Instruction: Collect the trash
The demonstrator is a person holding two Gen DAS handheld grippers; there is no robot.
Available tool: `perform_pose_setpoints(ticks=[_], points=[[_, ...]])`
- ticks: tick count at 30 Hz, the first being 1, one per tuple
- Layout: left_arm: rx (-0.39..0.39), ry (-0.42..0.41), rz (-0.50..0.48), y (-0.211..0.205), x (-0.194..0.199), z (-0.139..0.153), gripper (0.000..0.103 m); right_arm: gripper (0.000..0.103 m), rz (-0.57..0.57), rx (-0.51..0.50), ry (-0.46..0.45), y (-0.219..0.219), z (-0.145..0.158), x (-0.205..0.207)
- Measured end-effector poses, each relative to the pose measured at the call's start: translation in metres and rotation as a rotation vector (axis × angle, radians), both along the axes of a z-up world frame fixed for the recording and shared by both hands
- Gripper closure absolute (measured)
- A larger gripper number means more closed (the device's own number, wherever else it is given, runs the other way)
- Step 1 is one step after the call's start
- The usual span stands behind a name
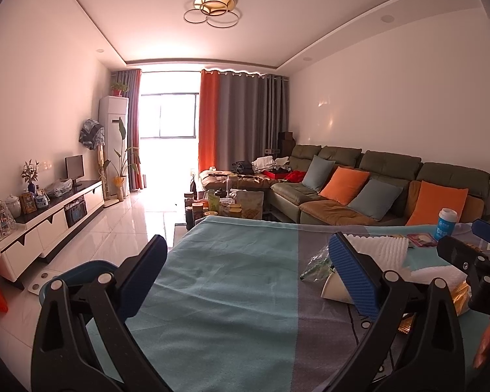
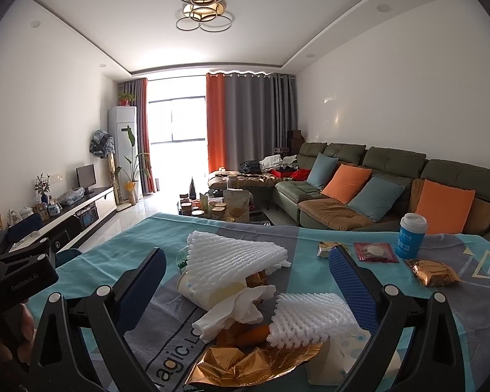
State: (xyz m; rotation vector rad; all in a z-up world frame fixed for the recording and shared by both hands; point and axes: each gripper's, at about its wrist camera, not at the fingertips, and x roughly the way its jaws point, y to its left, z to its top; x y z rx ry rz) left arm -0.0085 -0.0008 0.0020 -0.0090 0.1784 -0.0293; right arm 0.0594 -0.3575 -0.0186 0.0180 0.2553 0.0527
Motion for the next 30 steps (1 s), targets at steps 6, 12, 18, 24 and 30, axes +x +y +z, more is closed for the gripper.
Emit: perform_pose_setpoints(ticks=[6, 12, 18, 24, 30], points=[[-0.001, 0.000, 0.001, 0.0000, -0.0002, 0.0001, 0.006, 0.007, -0.002, 0.002, 0.000, -0.0002, -0.0001, -0.0003], [-0.001, -0.004, 0.003, -0.0001, -0.0012, 0.0004, 0.006, 0.007, -0.004, 0.003, 0.001, 0.0000, -0.0005, -0.0010], [0.001, -0.005, 0.004, -0.0004, -0.0021, 0.0005, 0.006, 0.007, -0.006, 0.005, 0.001, 0.0000, -0.0009, -0.0015], [0.003, -0.009, 0.005, -0.0006, -0.0025, 0.0000, 0.006, 0.007, -0.006, 0.005, -0.001, -0.0006, -0.0009, -0.0012], [0.003, -0.010, 0.006, -0.0012, -0.0028, -0.0001, 0.006, 0.007, -0.006, 0.006, -0.001, -0.0013, -0.0014, -0.0009]])
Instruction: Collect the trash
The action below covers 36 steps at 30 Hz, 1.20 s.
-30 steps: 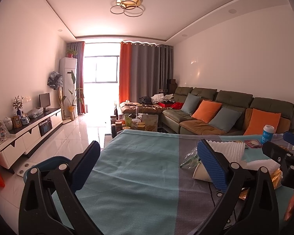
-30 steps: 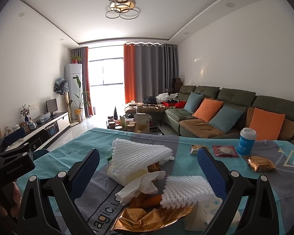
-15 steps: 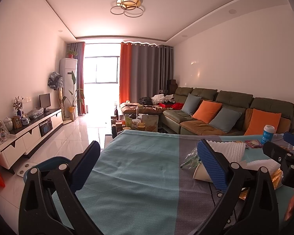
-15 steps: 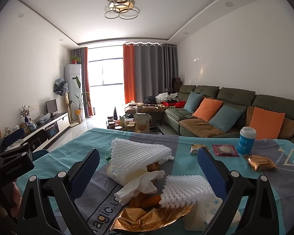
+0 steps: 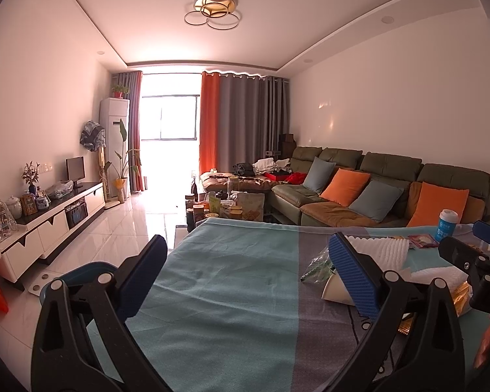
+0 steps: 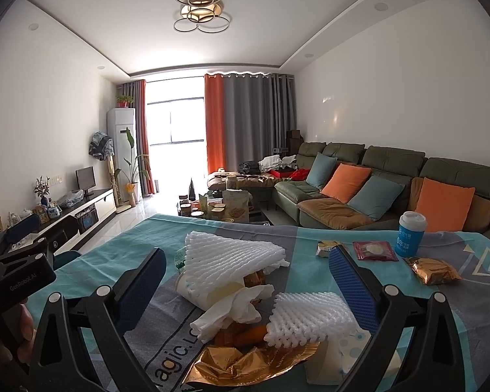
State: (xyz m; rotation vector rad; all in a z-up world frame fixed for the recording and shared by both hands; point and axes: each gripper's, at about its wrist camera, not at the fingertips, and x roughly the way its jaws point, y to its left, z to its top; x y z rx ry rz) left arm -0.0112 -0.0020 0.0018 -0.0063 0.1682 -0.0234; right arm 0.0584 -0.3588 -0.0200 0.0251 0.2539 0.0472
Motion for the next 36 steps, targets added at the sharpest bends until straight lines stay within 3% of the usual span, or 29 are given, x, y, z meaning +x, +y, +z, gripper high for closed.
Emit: perform_pose_setpoints(ticks=[36], points=[[-0.002, 0.012, -0.008, -0.0011, 0.0017, -0.0013, 0.006, 0.007, 0.003, 0.006, 0.001, 0.0002, -0.0011, 0.0003]])
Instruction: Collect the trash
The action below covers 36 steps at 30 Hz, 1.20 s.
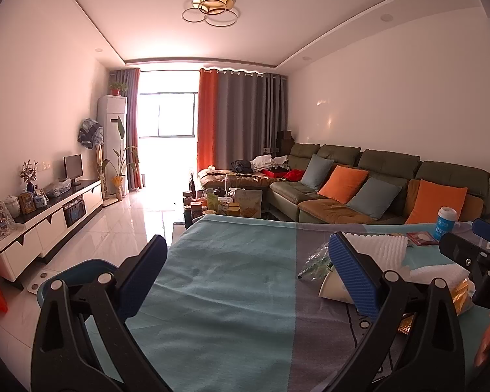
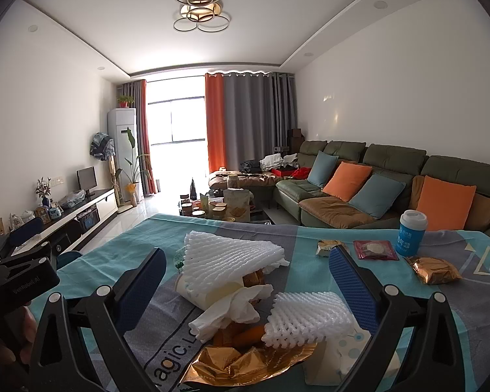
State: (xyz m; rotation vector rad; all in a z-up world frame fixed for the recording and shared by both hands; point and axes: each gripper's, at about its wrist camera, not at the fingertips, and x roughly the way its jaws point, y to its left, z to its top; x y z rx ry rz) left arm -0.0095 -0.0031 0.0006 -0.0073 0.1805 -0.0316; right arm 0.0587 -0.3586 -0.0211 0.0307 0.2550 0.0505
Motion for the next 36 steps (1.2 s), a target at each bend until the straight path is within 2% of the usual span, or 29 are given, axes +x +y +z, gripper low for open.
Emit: perform_pose_setpoints(ticks=[12, 19, 27, 31, 32, 36], points=[[-0.001, 0.022, -0.037, -0.003, 0.003, -0.002, 0.006, 0.007, 0.006, -0.001, 0.007, -0.001, 0.000, 0.000], [0.022, 0.105, -0.238, -0.025, 0.006, -0.010, 0.006, 0.007, -0.020, 0.015, 0.057, -0.027, 0.000, -0.002], [0.074, 0.178, -0.552, -0.071, -0.008, -0.025, 0.006, 0.007, -0.035, 0.072, 0.200, -0.065, -0.017, 0.003], [0.095, 0.232, -0.642, -0.091, -0.011, -0.035, 0.006, 0.011, -0.005, 0.127, 0.274, -0.080, -0.029, 0.008], [0.102, 0.245, -0.651, -0.095, -0.011, -0.038, 0.008, 0.013, 0.011, 0.149, 0.293, -0.081, -0.031, 0.009], [0.103, 0.315, -0.706, -0.104, -0.007, -0.045, 0.025, 0.025, 0.067, 0.194, 0.344, -0.084, -0.040, 0.020]])
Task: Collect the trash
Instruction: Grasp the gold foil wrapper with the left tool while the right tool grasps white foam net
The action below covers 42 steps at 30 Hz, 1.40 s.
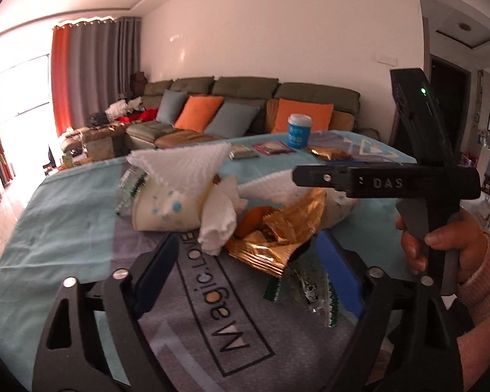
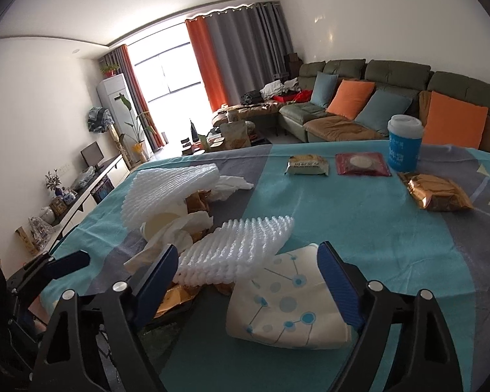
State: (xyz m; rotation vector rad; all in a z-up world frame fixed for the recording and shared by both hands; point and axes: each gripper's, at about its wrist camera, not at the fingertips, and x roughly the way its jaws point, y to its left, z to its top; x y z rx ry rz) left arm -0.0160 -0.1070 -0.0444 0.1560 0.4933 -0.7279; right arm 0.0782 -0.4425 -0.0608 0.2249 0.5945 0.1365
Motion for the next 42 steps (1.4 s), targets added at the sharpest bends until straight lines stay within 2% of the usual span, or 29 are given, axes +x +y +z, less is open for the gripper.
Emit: perform_pose_setpoints(ticks=[3, 4, 7, 12, 15, 28, 35, 38, 42], points=[[0.016, 0.033, -0.028, -0.003, 0.003, -0.005, 0.044, 0.041, 0.022, 0.028, 0.026, 0.001, -0.004, 0.006], [0.016, 0.048, -0.042, -0.003, 0.005, -0.006, 0.055, 0.053, 0.030, 0.047, 0.030, 0.000, -0.005, 0.006], [0.001, 0.095, -0.077, -0.002, 0.010, -0.011, 0.077, 0.067, 0.045, 0.088, 0.038, -0.004, -0.006, 0.006], [-0.019, 0.087, -0.069, -0.001, 0.013, -0.013, 0.091, 0.089, 0.054, 0.105, 0.018, -0.007, -0.001, 0.002], [-0.032, 0.083, -0.063, 0.003, 0.012, -0.013, 0.098, 0.091, 0.058, 0.100, -0.003, -0.005, 0.005, -0.001], [-0.143, 0.062, -0.033, 0.060, 0.007, 0.013, 0.102, 0.092, 0.052, 0.089, -0.162, -0.006, 0.059, -0.018], [-0.170, 0.036, 0.094, 0.112, 0.006, 0.027, 0.102, 0.092, 0.089, 0.082, -0.244, 0.012, 0.084, -0.018], [-0.174, 0.023, 0.170, 0.137, 0.007, 0.030, 0.102, 0.092, 0.049, 0.051, -0.288, 0.016, 0.090, -0.018], [-0.179, 0.018, 0.270, 0.168, 0.012, 0.031, 0.102, 0.092, 0.038, 0.064, -0.337, 0.020, 0.097, -0.018]])
